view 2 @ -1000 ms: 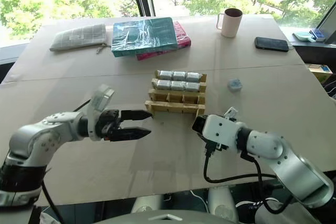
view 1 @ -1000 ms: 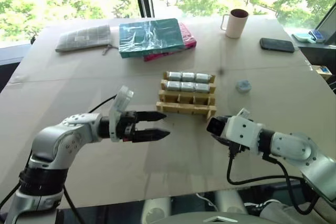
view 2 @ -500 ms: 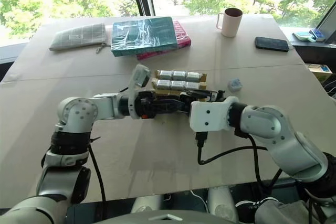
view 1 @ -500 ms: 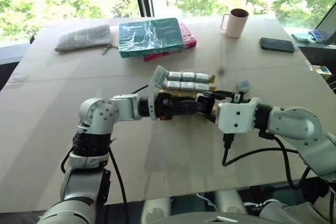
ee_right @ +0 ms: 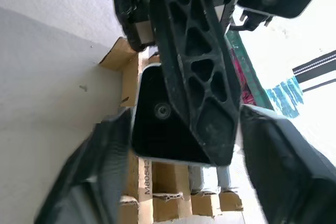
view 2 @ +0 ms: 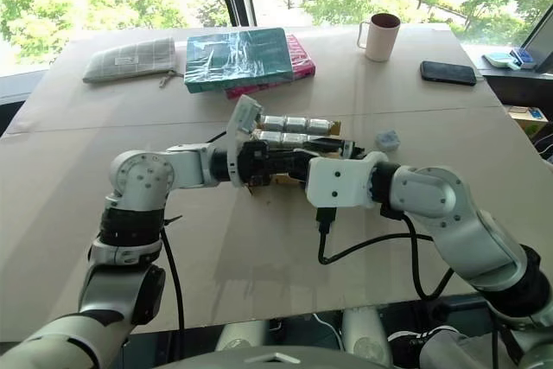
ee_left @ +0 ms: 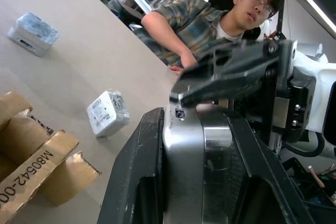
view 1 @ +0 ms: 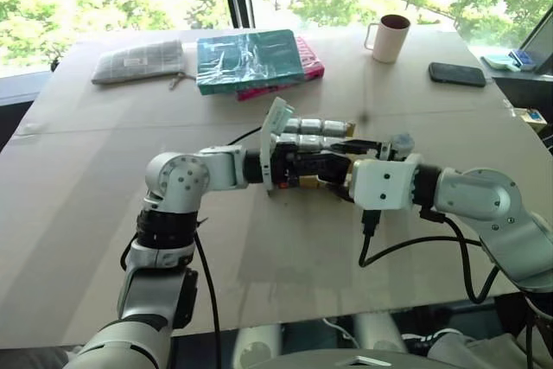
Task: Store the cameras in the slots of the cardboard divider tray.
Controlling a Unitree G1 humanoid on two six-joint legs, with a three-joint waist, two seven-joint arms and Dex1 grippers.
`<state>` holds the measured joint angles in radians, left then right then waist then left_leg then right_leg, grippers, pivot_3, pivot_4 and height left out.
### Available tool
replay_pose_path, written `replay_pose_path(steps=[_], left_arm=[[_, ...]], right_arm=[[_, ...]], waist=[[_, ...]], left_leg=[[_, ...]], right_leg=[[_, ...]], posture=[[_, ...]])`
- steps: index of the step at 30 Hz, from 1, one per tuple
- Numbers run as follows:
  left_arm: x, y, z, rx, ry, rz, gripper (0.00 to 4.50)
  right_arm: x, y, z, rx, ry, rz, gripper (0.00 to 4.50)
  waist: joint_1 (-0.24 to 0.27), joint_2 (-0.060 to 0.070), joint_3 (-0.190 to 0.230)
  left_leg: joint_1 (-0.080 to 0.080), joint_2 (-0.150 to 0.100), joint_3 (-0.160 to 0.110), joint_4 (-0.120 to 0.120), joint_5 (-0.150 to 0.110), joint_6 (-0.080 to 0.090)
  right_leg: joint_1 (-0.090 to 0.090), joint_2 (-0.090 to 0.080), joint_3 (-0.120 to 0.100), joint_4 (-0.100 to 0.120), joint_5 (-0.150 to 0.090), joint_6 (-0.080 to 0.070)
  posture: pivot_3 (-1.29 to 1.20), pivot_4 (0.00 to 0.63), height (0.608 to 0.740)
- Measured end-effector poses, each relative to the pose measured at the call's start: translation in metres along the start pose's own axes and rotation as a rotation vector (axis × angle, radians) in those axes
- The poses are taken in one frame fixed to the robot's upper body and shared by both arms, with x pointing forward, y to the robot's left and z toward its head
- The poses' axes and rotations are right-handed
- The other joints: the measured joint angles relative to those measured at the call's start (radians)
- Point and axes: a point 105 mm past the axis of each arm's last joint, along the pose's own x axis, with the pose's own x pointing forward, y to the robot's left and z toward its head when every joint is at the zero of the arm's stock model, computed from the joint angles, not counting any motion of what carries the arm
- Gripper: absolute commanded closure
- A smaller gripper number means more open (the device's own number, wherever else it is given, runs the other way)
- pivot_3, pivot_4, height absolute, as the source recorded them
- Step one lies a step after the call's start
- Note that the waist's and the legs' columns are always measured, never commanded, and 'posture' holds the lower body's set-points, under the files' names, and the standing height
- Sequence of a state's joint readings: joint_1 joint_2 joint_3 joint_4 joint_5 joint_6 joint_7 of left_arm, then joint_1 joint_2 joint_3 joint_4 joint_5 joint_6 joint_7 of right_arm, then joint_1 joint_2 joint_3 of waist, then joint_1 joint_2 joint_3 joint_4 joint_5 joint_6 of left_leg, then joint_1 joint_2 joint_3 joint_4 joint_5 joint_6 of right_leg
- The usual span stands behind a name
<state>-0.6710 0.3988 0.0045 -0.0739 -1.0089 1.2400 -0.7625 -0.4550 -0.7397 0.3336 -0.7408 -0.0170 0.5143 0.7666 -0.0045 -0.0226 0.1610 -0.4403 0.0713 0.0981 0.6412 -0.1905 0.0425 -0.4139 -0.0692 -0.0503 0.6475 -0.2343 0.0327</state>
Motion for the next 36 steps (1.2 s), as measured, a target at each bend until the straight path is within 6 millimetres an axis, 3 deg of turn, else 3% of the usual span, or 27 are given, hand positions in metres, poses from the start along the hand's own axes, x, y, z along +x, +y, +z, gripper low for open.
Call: replay_pose_path(steps=[4, 7, 12, 19, 25, 36], left_arm=[[-0.003, 0.000, 0.010, 0.070, 0.016, 0.012, 3.72], [-0.010, 0.009, 0.027, 0.186, 0.008, 0.049, 3.72], [-0.023, 0.026, 0.046, 0.409, 0.076, 0.085, 3.72], [-0.046, 0.063, 0.034, 0.615, 0.304, 0.103, 3.72], [-0.060, 0.073, 0.037, 0.719, 0.443, 0.087, 3.72], [-0.050, 0.092, 0.024, 0.775, 0.620, 0.062, 3.72]], right_arm=[[-0.005, -0.006, -0.006, 0.040, 0.021, -0.065, 0.00], [-0.015, -0.009, -0.016, 0.185, 0.018, -0.159, 0.00], [-0.038, 0.005, -0.013, 0.358, -0.037, -0.182, 0.00], [-0.075, 0.018, -0.005, 0.535, -0.079, -0.211, 0.00], [-0.093, 0.020, -0.011, 0.582, -0.065, -0.296, 0.00], [-0.103, 0.027, -0.014, 0.577, -0.032, -0.365, 0.00]], waist=[[0.001, 0.000, 0.000], [0.006, 0.000, 0.000], [0.018, 0.000, 0.000], [0.020, 0.000, 0.000], [0.021, 0.000, 0.000], [0.019, -0.001, 0.000]], left_leg=[[0.000, 0.000, 0.000, 0.000, 0.000, 0.000], [0.000, 0.000, 0.001, 0.000, 0.000, 0.000], [-0.006, 0.000, 0.002, 0.002, 0.000, 0.000], [-0.011, 0.000, -0.002, 0.007, 0.000, 0.001], [-0.012, 0.000, -0.003, 0.008, -0.001, 0.001], [-0.013, 0.000, -0.005, 0.010, -0.001, 0.001]], right_leg=[[0.000, 0.000, 0.000, 0.000, 0.000, 0.000], [0.000, 0.000, 0.000, 0.000, 0.000, 0.000], [-0.003, 0.000, -0.003, 0.000, 0.000, 0.000], [-0.003, 0.000, -0.007, 0.000, -0.002, -0.004], [-0.003, 0.000, -0.007, 0.000, -0.002, -0.004], [-0.003, 0.001, -0.008, 0.000, -0.004, -0.001]], posture=[[0.00, 0.150, 0.740], [0.00, 0.150, 0.740], [0.00, 0.150, 0.740], [0.00, 0.150, 0.740], [0.00, 0.150, 0.740], [0.00, 0.150, 0.740]])
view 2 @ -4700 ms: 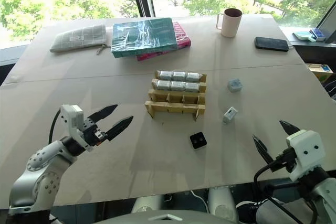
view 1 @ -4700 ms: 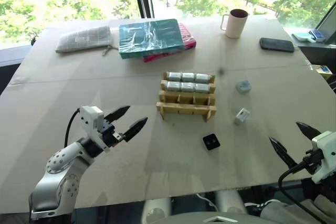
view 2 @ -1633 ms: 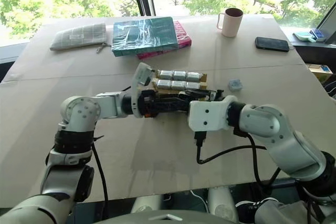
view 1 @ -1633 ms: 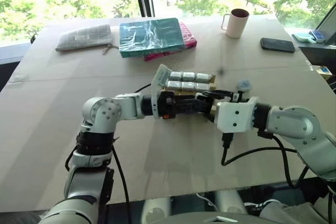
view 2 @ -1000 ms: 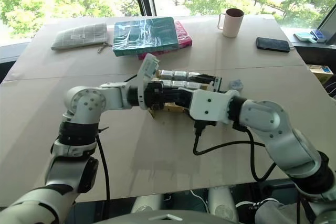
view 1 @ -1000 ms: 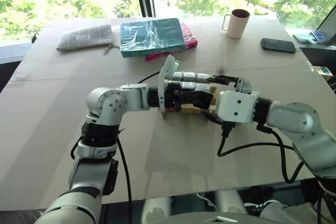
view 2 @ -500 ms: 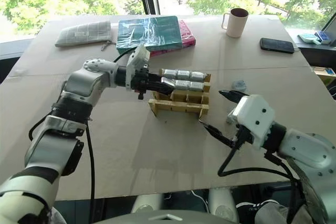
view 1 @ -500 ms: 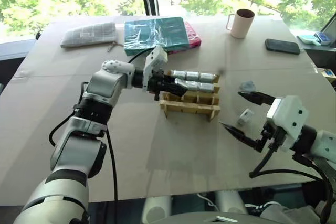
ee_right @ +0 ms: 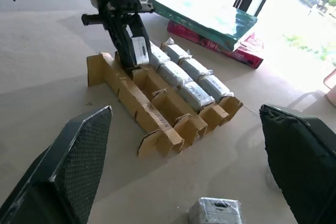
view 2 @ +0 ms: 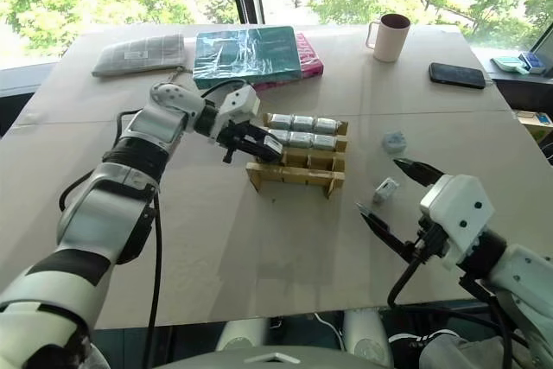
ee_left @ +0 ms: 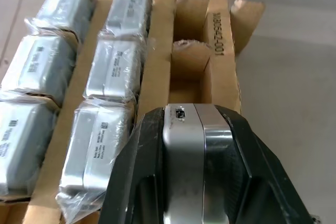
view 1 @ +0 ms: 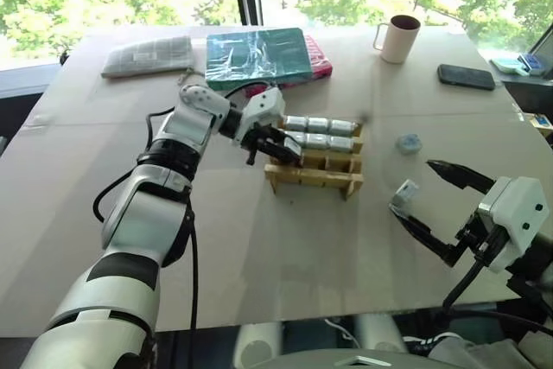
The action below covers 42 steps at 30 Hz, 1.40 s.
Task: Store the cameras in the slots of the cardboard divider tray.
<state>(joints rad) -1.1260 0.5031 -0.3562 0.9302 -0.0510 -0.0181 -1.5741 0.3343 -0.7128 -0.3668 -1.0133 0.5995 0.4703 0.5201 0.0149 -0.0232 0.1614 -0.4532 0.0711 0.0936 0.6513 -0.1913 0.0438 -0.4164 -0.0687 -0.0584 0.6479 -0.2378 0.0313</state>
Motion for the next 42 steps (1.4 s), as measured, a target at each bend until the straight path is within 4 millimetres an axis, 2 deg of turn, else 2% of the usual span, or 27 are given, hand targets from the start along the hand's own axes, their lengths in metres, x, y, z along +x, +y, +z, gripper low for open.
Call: replay_pose_path(steps=[6, 8, 11, 13, 15, 17, 20, 22, 23, 26, 28, 32, 34, 38, 42], left_arm=[[-0.003, 0.006, -0.004, 0.046, 0.100, 0.006, 3.72], [-0.004, 0.007, -0.003, 0.063, 0.124, 0.006, 2.69], [-0.002, 0.006, -0.001, 0.072, 0.126, -0.013, 1.42], [-0.001, 0.005, 0.006, 0.056, 0.081, -0.032, 0.35], [-0.004, 0.006, 0.021, 0.025, -0.006, -0.021, 0.35], [-0.021, 0.006, 0.040, -0.054, -0.135, 0.006, 0.35], [-0.055, 0.002, 0.042, -0.146, -0.234, 0.065, 0.35], [-0.066, -0.009, 0.033, -0.190, -0.369, 0.089, 0.35], [-0.064, -0.020, 0.021, -0.223, -0.452, 0.093, 0.35], [-0.058, -0.046, 0.003, -0.236, -0.630, 0.104, 0.35], [-0.054, -0.066, -0.003, -0.197, -0.682, 0.087, 0.35], [-0.051, -0.099, -0.005, -0.147, -0.713, 0.073, 0.35], [-0.053, -0.105, -0.003, -0.111, -0.710, 0.067, 0.35], [-0.049, -0.120, -0.015, -0.116, -0.698, 0.058, 0.35], [-0.046, -0.130, -0.018, -0.121, -0.698, 0.049, 0.35]], right_arm=[[-0.002, 0.002, -0.002, -0.004, 0.006, -0.021, 0.00], [-0.001, 0.004, -0.003, 0.001, 0.011, -0.015, 0.00], [-0.002, 0.005, -0.004, -0.001, 0.016, -0.020, 0.00], [-0.003, 0.006, -0.006, 0.003, 0.023, -0.030, 0.00], [-0.004, 0.006, -0.010, 0.009, 0.042, -0.047, 0.00], [-0.005, 0.004, -0.015, 0.019, 0.070, -0.090, 0.00], [-0.006, -0.001, -0.025, 0.049, 0.118, -0.163, 0.00], [-0.004, -0.007, -0.031, 0.061, 0.158, -0.223, 0.00], [-0.005, -0.013, -0.040, 0.078, 0.206, -0.290, 0.00], [0.000, -0.018, -0.051, 0.152, 0.261, -0.367, 0.00], [0.008, -0.022, -0.056, 0.277, 0.245, -0.422, 0.00], [0.026, -0.022, -0.081, 0.525, 0.348, -0.450, 0.00], [0.030, -0.022, -0.083, 0.555, 0.368, -0.442, 0.00], [0.040, -0.025, -0.084, 0.615, 0.399, -0.457, 0.00], [0.050, -0.027, -0.093, 0.654, 0.464, -0.488, 0.00]], waist=[[0.001, 0.000, 0.000], [0.001, 0.000, 0.000], [0.001, 0.000, 0.000], [0.001, 0.000, 0.000], [0.001, -0.001, 0.000], [-0.004, -0.001, 0.000], [-0.018, 0.000, 0.000], [-0.029, 0.003, -0.002], [-0.028, 0.003, -0.002], [-0.025, 0.002, -0.002], [-0.025, 0.000, -0.002], [-0.011, 0.000, -0.003], [-0.001, 0.001, -0.004], [-0.009, 0.002, -0.004], [-0.009, 0.003, -0.004]], left_leg=[[0.000, 0.000, -0.004, 0.001, 0.000, 0.000], [0.000, 0.000, -0.005, 0.001, 0.000, 0.000], [0.000, 0.000, -0.006, 0.001, 0.000, 0.000], [0.000, 0.000, -0.007, 0.001, 0.000, 0.000], [0.000, 0.000, -0.007, 0.002, 0.000, 0.000], [0.000, 0.001, -0.007, 0.002, 0.000, 0.000], [0.004, 0.000, -0.005, 0.002, 0.000, 0.000], [0.006, 0.001, -0.005, 0.001, 0.000, 0.000], [0.006, 0.002, -0.005, 0.002, 0.000, 0.000], [0.005, 0.003, -0.006, 0.005, 0.000, 0.000], [0.005, 0.003, -0.007, 0.006, 0.000, 0.000], [0.005, 0.003, -0.007, 0.007, 0.000, 0.000], [0.005, 0.003, -0.007, 0.007, 0.000, 0.000], [0.005, 0.003, -0.006, 0.005, 0.000, 0.000], [0.005, 0.003, -0.006, 0.004, 0.000, 0.000]], right_leg=[[0.000, 0.000, 0.000, 0.001, 0.000, 0.000], [0.000, 0.000, 0.000, 0.001, 0.000, 0.000], [0.001, 0.000, 0.000, 0.001, 0.000, 0.000], [0.001, 0.000, 0.000, 0.002, 0.000, 0.000], [0.000, 0.000, 0.000, 0.002, 0.000, 0.000], [0.000, 0.000, 0.001, 0.004, 0.000, 0.000], [0.000, 0.000, 0.003, 0.008, -0.001, 0.002], [0.000, 0.000, 0.004, 0.010, -0.002, 0.002], [0.000, -0.001, 0.004, 0.012, -0.002, 0.001], [0.000, -0.001, 0.003, 0.014, 0.000, -0.001], [0.001, -0.001, 0.002, 0.014, 0.000, -0.002], [0.002, -0.003, 0.001, 0.013, 0.000, -0.002], [0.002, -0.003, 0.001, 0.013, 0.000, -0.002], [0.000, -0.002, 0.002, 0.013, 0.000, -0.002], [0.000, -0.002, 0.003, 0.013, 0.000, -0.002]], posture=[[0.00, 0.150, 0.740], [0.00, 0.150, 0.740], [0.00, 0.150, 0.740], [0.00, 0.150, 0.740], [0.00, 0.150, 0.740], [0.00, 0.150, 0.740], [0.00, 0.150, 0.740], [0.00, 0.150, 0.740], [0.00, 0.150, 0.740], [0.00, 0.150, 0.740], [0.00, 0.150, 0.740], [0.00, 0.150, 0.740], [0.00, 0.150, 0.740], [0.00, 0.150, 0.740], [0.00, 0.150, 0.740]])
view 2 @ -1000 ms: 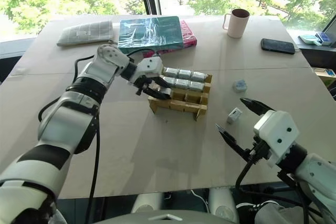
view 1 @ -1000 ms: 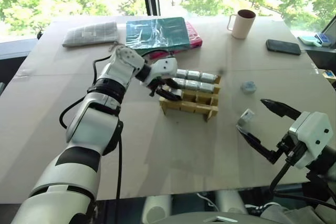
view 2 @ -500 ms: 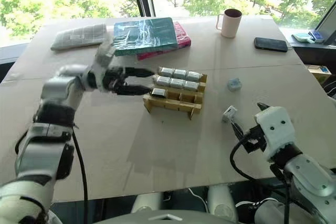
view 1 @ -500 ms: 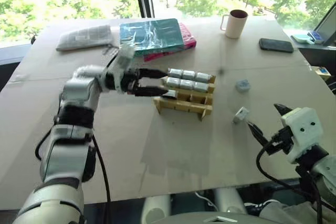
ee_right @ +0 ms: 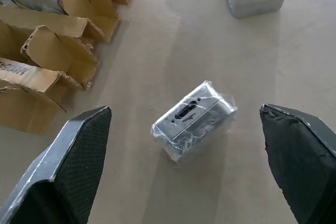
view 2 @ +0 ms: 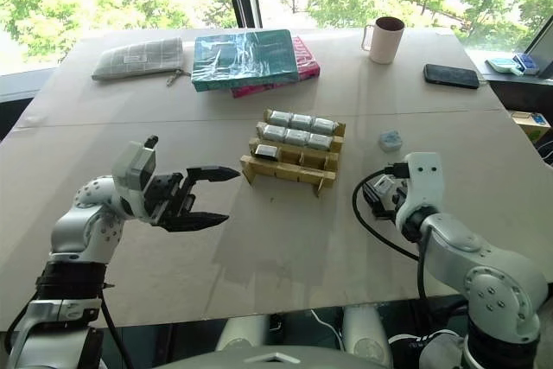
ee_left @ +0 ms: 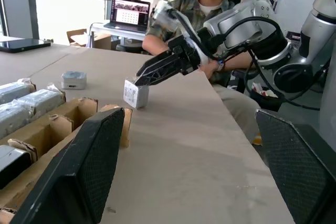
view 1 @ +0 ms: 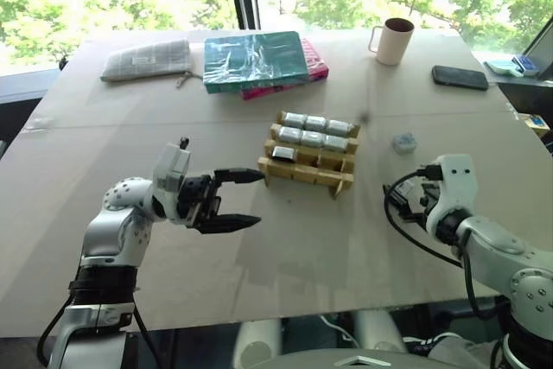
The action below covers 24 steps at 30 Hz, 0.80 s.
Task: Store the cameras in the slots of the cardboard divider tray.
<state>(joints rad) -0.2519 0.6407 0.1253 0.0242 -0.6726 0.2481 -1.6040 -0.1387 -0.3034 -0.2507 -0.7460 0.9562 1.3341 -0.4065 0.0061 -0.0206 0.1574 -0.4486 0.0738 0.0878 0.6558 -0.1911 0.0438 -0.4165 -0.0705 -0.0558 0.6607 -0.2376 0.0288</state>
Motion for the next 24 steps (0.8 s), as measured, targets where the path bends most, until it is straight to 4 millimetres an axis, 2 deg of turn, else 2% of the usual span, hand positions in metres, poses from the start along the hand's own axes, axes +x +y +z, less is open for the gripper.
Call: replay_pose_path(steps=[5, 13, 16, 20, 23, 24], left_arm=[[0.001, -0.005, -0.002, -0.002, 0.003, 0.015, 0.35], [0.001, -0.004, 0.000, 0.012, -0.004, 0.057, 0.31], [0.002, -0.006, -0.001, 0.010, -0.011, 0.060, 0.31], [0.003, -0.009, -0.005, -0.003, -0.019, 0.074, 0.31], [0.003, -0.007, -0.007, -0.013, -0.031, 0.102, 0.31], [0.003, -0.007, -0.008, -0.018, -0.033, 0.116, 0.31]], right_arm=[[0.009, -0.006, -0.002, 0.007, 0.042, -0.059, 0.00], [0.013, -0.018, -0.010, -0.035, 0.115, -0.109, 3.58], [0.011, -0.022, -0.009, -0.078, 0.130, -0.109, 3.63], [0.003, -0.024, 0.001, -0.310, 0.106, -0.067, 3.63], [0.000, -0.005, 0.015, -0.512, -0.014, 0.092, 3.63], [-0.001, 0.008, 0.021, -0.616, -0.063, 0.195, 3.63]], waist=[[0.003, 0.000, 0.000], [-0.001, 0.001, 0.000], [-0.003, 0.001, 0.000], [-0.007, 0.004, 0.002], [-0.014, 0.004, 0.002], [-0.017, 0.004, 0.002]], left_leg=[[0.000, 0.000, 0.000, 0.000, 0.000, 0.000], [0.000, 0.000, 0.001, -0.002, 0.000, 0.000], [0.000, 0.000, 0.001, -0.003, 0.000, 0.000], [-0.001, 0.000, 0.002, -0.004, 0.000, 0.000], [-0.001, -0.001, 0.001, -0.005, 0.000, 0.000], [-0.001, -0.001, 0.002, -0.005, 0.000, 0.000]], right_leg=[[0.000, 0.000, 0.000, -0.001, 0.000, 0.000], [-0.001, 0.000, 0.000, -0.002, 0.000, 0.000], [-0.001, 0.000, 0.000, -0.003, 0.000, 0.000], [-0.002, -0.001, 0.001, -0.004, -0.001, 0.001], [-0.003, 0.000, 0.001, -0.004, -0.003, 0.004], [-0.003, 0.000, 0.001, -0.004, -0.003, 0.004]], posture=[[0.00, 0.150, 0.740], [0.00, 0.150, 0.740], [0.00, 0.150, 0.740], [0.00, 0.150, 0.740], [0.00, 0.150, 0.740], [0.00, 0.150, 0.740]])
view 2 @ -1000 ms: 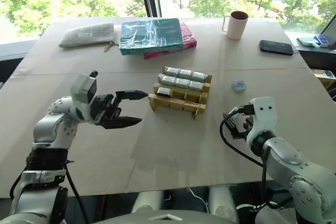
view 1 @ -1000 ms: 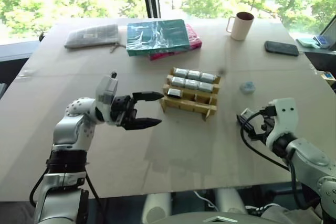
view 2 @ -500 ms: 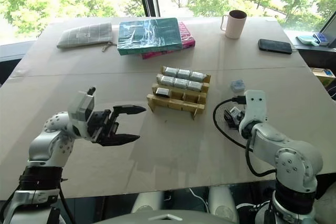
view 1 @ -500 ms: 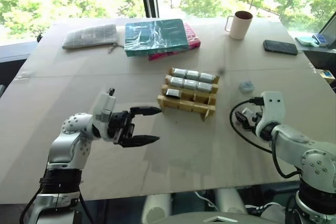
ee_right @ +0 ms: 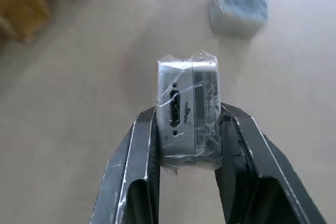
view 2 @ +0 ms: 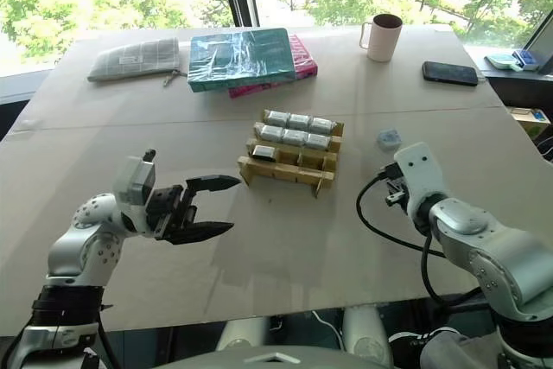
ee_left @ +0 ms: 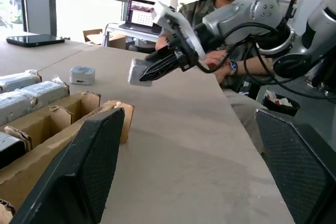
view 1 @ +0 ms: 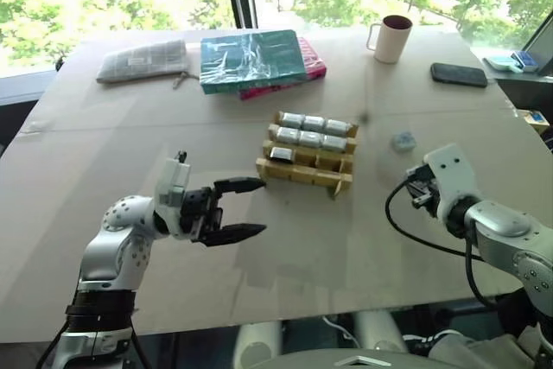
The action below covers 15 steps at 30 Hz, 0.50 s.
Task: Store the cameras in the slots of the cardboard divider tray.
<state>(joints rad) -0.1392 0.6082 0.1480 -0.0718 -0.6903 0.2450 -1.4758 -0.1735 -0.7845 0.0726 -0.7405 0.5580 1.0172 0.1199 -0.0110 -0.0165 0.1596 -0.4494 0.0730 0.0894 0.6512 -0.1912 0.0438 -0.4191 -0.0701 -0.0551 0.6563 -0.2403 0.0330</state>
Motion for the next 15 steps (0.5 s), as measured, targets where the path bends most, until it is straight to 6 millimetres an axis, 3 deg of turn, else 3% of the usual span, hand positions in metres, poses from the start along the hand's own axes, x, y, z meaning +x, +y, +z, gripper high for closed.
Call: replay_pose_path(steps=[4, 9, 15], left_arm=[[-0.004, 0.004, -0.005, -0.025, -0.011, 0.082, 0.31], [-0.024, 0.009, -0.009, -0.031, -0.014, 0.249, 0.31], [-0.057, 0.004, -0.019, -0.064, -0.020, 0.482, 0.31]], right_arm=[[0.010, 0.013, 0.045, -0.132, -0.214, 0.207, 3.63], [0.045, 0.023, 0.090, -0.181, -0.357, 0.380, 3.63], [0.074, 0.048, 0.089, -0.156, -0.334, 0.539, 3.63]], waist=[[-0.012, 0.000, 0.001], [-0.011, 0.000, 0.001], [0.005, -0.001, 0.001]], left_leg=[[0.001, 0.001, 0.001, 0.001, 0.000, 0.000], [0.000, 0.001, 0.002, 0.000, 0.000, 0.000], [-0.005, 0.001, 0.004, -0.002, 0.000, 0.000]], right_leg=[[0.000, 0.001, 0.001, 0.001, 0.000, 0.000], [-0.002, 0.000, 0.001, 0.001, 0.002, -0.003], [-0.005, -0.001, 0.001, 0.000, 0.003, -0.003]], posture=[[0.00, 0.150, 0.740], [0.00, 0.150, 0.740], [0.00, 0.150, 0.740]])
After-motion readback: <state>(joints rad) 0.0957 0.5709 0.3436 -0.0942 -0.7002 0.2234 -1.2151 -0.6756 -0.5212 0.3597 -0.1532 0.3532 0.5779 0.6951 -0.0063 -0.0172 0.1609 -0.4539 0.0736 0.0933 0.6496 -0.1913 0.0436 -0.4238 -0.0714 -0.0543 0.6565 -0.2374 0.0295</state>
